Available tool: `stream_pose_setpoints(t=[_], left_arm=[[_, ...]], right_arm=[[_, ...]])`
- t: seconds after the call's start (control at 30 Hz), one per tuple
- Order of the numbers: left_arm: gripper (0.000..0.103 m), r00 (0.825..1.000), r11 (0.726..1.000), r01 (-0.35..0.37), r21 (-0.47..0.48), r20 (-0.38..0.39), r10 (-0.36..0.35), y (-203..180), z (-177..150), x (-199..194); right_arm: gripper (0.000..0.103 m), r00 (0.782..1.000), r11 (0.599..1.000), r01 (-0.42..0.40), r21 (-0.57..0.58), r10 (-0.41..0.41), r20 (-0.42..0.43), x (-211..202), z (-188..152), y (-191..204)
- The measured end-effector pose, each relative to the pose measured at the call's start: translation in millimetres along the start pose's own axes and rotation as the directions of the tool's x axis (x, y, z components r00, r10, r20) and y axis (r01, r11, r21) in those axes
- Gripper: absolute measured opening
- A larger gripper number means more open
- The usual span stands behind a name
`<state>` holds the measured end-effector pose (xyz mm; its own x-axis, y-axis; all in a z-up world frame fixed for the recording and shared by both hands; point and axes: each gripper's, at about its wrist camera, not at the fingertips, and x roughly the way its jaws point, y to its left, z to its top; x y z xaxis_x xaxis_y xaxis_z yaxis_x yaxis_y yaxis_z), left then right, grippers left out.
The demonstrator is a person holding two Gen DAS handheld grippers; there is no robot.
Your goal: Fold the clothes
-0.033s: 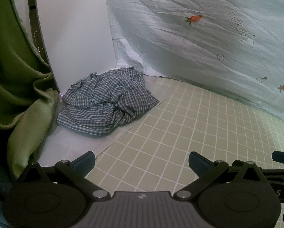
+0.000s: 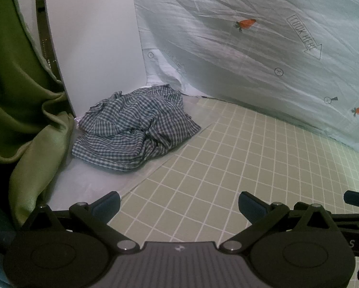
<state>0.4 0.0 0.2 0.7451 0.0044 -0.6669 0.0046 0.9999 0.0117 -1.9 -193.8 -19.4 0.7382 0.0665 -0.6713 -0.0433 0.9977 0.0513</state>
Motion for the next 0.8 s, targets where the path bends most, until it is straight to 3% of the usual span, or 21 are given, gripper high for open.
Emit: stream_pose_setpoints(t=[0.8], left_arm=[[0.103, 1.000, 1.000, 0.010, 0.006, -0.009, -0.010, 0.9, 0.3, 2.8]], right_arm=[[0.103, 1.000, 1.000, -0.010, 0.016, 0.010, -0.010, 2.9, 1.6, -0.4]])
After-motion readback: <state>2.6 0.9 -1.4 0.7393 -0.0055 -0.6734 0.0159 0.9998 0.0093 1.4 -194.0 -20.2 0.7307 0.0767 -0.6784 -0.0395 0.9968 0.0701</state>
